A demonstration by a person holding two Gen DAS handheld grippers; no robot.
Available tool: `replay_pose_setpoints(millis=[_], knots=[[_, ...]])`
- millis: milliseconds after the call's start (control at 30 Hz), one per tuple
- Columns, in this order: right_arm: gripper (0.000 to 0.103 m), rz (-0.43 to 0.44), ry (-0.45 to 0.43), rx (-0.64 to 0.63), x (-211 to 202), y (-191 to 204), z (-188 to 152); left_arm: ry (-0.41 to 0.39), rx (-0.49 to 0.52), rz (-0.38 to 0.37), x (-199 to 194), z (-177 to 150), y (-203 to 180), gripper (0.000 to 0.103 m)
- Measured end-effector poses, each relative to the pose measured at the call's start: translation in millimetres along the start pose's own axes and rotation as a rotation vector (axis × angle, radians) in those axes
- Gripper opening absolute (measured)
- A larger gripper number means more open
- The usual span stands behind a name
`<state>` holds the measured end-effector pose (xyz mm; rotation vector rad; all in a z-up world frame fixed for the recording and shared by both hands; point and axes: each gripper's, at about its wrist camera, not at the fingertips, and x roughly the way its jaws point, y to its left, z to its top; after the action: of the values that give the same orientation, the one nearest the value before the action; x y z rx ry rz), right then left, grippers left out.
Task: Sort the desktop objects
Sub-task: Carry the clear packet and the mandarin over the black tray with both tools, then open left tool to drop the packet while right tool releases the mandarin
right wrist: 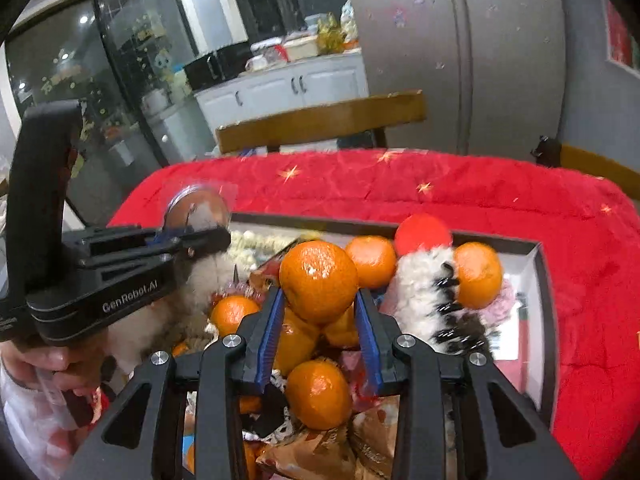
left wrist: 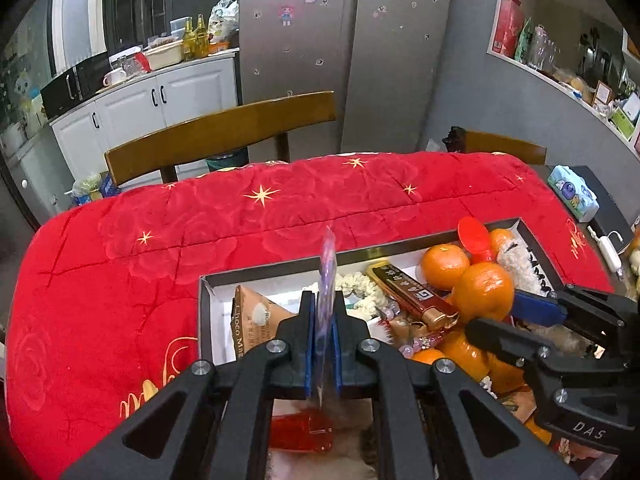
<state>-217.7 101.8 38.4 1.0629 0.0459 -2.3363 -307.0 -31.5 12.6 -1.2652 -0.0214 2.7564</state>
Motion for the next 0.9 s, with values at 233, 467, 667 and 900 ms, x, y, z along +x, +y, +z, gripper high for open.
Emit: replay_pose_setpoints(millis=[233, 467, 667, 900], knots=[[0.034, -0.001, -0.014, -0.02, -0.7, 0.8, -3.8, -0.006, 0.008, 0.03, 1.7, 0.5, -1.2, 0.007], [0.036, 0.029, -0.005, 0.011, -4.0, -3.3, -4.0, 0.001, -0.005, 0.037, 1.5, 0.3, -0.2, 0.014], [0.041, 0.043, -0.005, 0.021, -5.2, -4.2, -2.1, 0.025, -0.063, 0.032, 3.0, 1.8, 11.6, 0.036], [0.075, 0.058, -0.016, 0.046, -12.3, -4.3, 1.1, 0.078, -0.108, -0.043, 4.4, 0.0, 17.1, 0.095]])
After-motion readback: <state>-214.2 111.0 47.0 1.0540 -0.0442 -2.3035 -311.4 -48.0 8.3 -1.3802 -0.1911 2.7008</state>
